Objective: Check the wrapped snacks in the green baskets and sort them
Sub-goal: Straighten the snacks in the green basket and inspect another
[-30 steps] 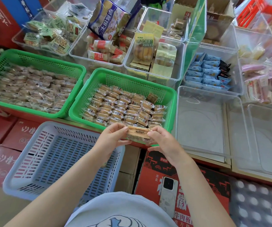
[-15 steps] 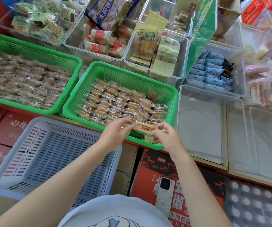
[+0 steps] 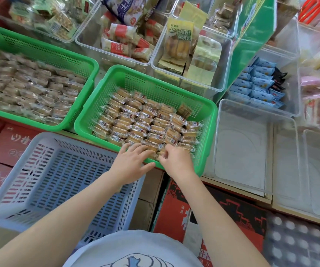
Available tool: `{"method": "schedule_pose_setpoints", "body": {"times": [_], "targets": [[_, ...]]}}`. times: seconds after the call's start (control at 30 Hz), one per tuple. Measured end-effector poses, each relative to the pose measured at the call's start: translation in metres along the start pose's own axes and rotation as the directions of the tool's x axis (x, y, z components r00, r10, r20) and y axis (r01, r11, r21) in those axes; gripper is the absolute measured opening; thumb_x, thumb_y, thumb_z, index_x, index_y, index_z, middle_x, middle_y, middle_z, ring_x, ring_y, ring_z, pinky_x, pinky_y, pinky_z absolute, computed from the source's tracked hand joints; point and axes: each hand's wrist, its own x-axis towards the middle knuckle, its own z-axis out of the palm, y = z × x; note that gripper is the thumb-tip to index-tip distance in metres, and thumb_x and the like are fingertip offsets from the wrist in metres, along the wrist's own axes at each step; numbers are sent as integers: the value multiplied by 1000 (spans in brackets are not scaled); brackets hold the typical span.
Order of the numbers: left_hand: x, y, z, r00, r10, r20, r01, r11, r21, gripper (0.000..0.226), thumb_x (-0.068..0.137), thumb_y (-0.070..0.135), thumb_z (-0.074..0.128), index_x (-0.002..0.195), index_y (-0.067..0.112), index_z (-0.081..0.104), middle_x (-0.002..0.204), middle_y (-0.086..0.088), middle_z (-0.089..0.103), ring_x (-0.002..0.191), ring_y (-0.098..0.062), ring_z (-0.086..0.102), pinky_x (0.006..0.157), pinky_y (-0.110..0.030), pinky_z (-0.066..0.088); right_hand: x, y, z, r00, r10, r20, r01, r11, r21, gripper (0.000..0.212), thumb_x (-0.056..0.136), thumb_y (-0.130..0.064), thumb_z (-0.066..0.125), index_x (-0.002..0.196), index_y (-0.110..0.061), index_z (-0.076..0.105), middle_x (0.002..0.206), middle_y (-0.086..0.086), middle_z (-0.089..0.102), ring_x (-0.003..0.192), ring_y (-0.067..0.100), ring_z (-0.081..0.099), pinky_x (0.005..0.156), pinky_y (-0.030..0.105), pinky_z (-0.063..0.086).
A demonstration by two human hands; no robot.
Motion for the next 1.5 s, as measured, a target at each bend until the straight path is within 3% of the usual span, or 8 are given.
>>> {"method": "schedule_pose_setpoints", "body": {"times": [0.3, 0.47, 0.7, 0.97, 1.2, 1.3, 1.4, 1.5], "targets": [[2, -2, 3, 1000, 6, -23, -5, 1000, 9, 97, 75, 77, -8, 154, 39, 32, 163, 9, 30, 153, -15, 14, 122, -44, 3, 23, 9, 5, 986, -5, 166, 8, 1000, -16, 24, 102, -31, 52, 110, -20, 71, 132, 14, 56, 95, 30, 64, 78, 38, 54], [5, 8, 4, 999, 36, 10, -36, 999, -5, 67, 94, 75, 13, 154, 48, 26, 168, 5, 14, 156, -18, 2, 123, -50, -4, 26, 28, -9, 994, 95, -59, -90, 992, 85, 19, 100, -18, 52, 108, -15, 69, 109, 5, 66, 79, 19, 63, 55, 26, 39], [8, 17, 7, 999, 34, 27, -35, 999, 39, 58, 100, 70, 20, 155, 52, 21, 169, 7, 9, 156, -19, 1, 123, -53, -3, 29, 33, 11, 985, 167, -40, -163, 984, 75, 14, 95, -22, 65, 105, -13, 60, 112, 5, 58, 82, 20, 52, 69, 30, 41], [6, 17, 4, 999, 32, 24, -33, 999, 26, 57, 100, 69, 22, 154, 51, 25, 169, 9, 10, 156, -19, 3, 122, -49, -5, 29, 39, 3, 980, 191, 49, -197, 938, 286, 10, 100, -18, 52, 95, -18, 60, 98, -1, 59, 77, 16, 52, 60, 29, 38], [7, 18, 2, 999, 11, 51, -12, 1000, 13, 58, 100, 69, 23, 154, 49, 28, 169, 11, 12, 155, -17, 5, 123, -49, -4, 16, 49, -17, 965, 172, 196, -257, 747, 613, 10, 101, -19, 53, 92, -21, 58, 100, 5, 65, 89, 21, 63, 93, 49, 55], [7, 19, -9, 1000, -23, 12, 25, 973, -231, 55, 101, 59, 41, 153, 40, 37, 163, 11, 31, 151, -14, 23, 124, -45, 6, -1, 52, -29, 990, 92, 109, -143, 686, 713, 9, 99, -15, 57, 92, -18, 61, 96, 1, 62, 90, 19, 61, 90, 47, 56], [-2, 18, -32, 990, -114, -81, 26, 717, -696, 66, 95, 42, 67, 153, 29, 39, 153, 11, 44, 140, -9, 39, 118, -37, 31, -21, 53, -40, 997, 4, 80, -68, 582, 811, 12, 101, -12, 55, 92, -17, 61, 99, 5, 64, 90, 21, 60, 87, 45, 54], [-14, 24, -55, 987, -64, -149, -80, 604, -793, 68, 87, 35, 78, 146, 40, 45, 143, 21, 49, 129, 3, 46, 103, -19, 38, -39, 50, -48, 990, -87, 110, -64, 422, 905, 14, 104, -10, 49, 94, -11, 58, 99, 8, 66, 91, 19, 63, 75, 34, 51]]}}
